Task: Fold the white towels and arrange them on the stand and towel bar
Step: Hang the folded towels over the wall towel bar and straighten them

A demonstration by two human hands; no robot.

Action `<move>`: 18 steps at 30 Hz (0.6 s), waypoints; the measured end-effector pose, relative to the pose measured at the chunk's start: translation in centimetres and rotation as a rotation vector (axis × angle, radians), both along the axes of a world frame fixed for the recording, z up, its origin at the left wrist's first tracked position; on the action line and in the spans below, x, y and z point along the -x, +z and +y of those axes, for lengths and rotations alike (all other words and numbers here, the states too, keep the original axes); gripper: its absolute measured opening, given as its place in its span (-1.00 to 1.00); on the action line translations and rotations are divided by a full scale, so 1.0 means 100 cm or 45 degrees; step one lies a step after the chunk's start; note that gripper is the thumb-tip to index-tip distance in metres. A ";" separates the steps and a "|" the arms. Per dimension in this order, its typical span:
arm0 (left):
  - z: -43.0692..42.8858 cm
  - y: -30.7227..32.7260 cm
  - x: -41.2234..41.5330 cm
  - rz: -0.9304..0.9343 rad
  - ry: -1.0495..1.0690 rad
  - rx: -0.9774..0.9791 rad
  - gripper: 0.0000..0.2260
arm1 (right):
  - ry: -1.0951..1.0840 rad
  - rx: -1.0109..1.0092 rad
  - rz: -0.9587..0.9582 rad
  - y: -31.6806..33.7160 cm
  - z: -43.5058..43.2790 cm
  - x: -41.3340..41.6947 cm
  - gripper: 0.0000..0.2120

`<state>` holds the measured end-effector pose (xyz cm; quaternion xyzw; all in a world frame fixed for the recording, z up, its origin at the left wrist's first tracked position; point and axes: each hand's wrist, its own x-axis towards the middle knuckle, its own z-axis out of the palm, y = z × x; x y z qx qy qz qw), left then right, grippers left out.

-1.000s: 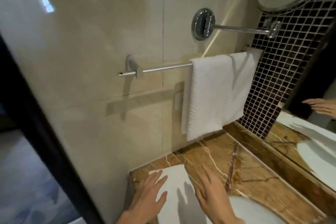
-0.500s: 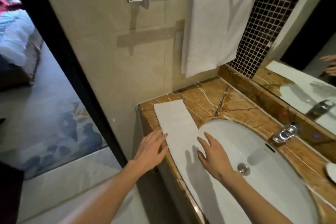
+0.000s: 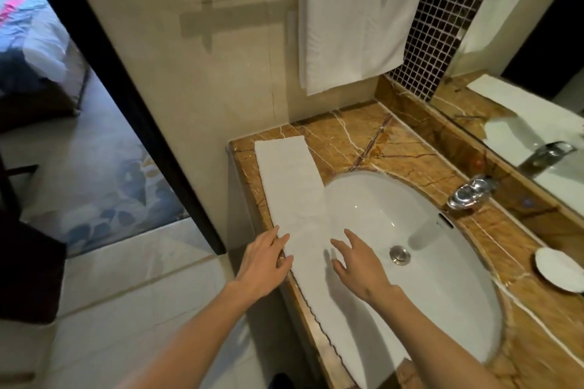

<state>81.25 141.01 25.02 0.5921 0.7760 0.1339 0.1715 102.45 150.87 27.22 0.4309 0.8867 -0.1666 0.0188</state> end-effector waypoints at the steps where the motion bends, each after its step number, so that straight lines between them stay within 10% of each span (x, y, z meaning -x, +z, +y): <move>1: -0.002 -0.003 -0.003 -0.023 0.016 0.024 -0.48 | -0.004 0.027 -0.011 -0.003 0.002 -0.001 -0.54; 18: 0.029 -0.009 -0.029 -0.995 0.724 0.044 -0.53 | -0.383 0.886 0.217 -0.074 0.058 0.032 -0.43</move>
